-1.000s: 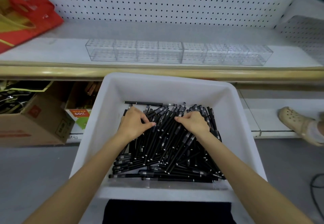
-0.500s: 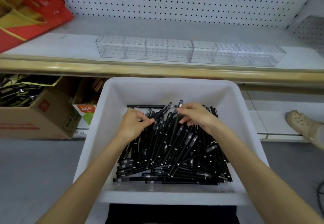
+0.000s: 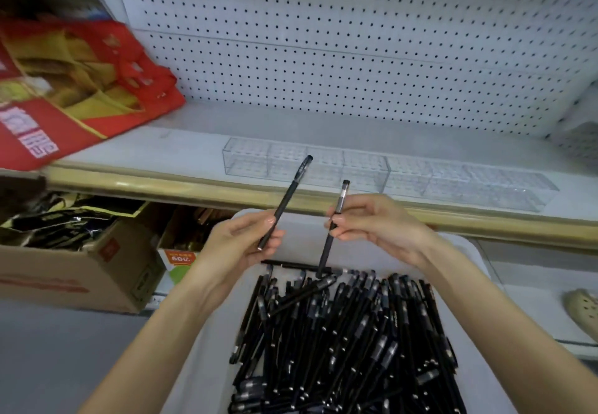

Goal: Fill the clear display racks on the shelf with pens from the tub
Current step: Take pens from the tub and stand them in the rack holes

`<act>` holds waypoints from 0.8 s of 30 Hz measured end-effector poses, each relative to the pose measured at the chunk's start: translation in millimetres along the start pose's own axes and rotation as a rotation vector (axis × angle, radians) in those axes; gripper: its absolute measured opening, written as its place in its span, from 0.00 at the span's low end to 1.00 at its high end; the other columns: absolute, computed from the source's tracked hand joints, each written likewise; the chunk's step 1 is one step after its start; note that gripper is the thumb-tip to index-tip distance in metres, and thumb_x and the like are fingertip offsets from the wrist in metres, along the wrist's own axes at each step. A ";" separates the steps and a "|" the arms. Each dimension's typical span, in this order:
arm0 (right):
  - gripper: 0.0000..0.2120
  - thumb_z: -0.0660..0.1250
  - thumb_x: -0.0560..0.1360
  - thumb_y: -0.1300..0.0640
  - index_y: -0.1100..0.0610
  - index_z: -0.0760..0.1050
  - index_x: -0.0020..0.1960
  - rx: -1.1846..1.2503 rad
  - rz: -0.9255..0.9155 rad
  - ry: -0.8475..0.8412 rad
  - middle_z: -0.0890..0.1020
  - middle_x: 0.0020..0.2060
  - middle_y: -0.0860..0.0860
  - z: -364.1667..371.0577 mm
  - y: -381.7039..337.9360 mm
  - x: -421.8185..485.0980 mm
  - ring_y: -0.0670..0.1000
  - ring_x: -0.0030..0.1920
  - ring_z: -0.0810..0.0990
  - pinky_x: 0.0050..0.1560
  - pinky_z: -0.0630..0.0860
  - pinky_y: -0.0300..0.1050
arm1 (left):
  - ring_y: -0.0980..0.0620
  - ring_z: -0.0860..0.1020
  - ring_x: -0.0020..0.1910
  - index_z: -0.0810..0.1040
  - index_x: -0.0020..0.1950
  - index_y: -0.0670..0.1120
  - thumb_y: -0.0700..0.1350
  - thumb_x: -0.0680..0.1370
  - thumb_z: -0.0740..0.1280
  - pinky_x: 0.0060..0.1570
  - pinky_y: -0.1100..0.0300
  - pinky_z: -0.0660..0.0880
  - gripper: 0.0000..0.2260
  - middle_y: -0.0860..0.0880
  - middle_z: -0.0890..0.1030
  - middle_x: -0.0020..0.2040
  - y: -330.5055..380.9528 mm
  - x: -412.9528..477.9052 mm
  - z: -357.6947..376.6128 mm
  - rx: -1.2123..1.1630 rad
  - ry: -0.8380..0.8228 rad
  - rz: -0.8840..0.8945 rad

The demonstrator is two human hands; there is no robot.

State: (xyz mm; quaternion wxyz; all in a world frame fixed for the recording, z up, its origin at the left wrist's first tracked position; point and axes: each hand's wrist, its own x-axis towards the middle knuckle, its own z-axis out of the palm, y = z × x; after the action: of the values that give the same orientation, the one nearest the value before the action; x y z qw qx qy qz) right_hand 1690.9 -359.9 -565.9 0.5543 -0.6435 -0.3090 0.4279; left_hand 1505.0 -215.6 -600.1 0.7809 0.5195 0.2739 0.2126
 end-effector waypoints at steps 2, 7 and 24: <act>0.10 0.71 0.72 0.62 0.67 0.78 0.51 -0.131 -0.031 0.054 0.84 0.40 0.55 6.7 -17.0 11.8 0.48 0.38 0.83 0.36 0.77 0.37 | 0.55 0.80 0.37 0.81 0.54 0.41 0.40 0.73 0.66 0.40 0.65 0.78 0.11 0.46 0.83 0.40 7.8 5.1 -8.5 -0.042 -0.023 0.048; 0.05 0.72 0.71 0.63 0.63 0.78 0.44 -0.135 -0.174 0.152 0.84 0.36 0.51 21.6 -55.1 54.0 0.48 0.35 0.83 0.38 0.81 0.41 | 0.47 0.84 0.44 0.80 0.54 0.38 0.37 0.74 0.67 0.43 0.62 0.80 0.10 0.40 0.84 0.45 27.8 20.0 -30.4 -0.048 0.045 0.142; 0.06 0.75 0.69 0.60 0.61 0.79 0.42 -0.333 -0.500 0.322 0.84 0.34 0.51 82.0 -104.8 223.7 0.57 0.39 0.84 0.49 0.81 0.55 | 0.59 0.81 0.45 0.76 0.44 0.52 0.46 0.77 0.68 0.48 0.50 0.78 0.03 0.59 0.83 0.47 70.8 111.8 -78.3 0.722 0.401 0.449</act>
State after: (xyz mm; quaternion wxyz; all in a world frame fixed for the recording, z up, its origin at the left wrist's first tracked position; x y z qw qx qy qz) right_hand 1724.7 -107.6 -511.6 0.5709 -0.6890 -0.4313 0.1153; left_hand 1535.8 -66.1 -581.8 0.4168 0.7530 0.3564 0.3636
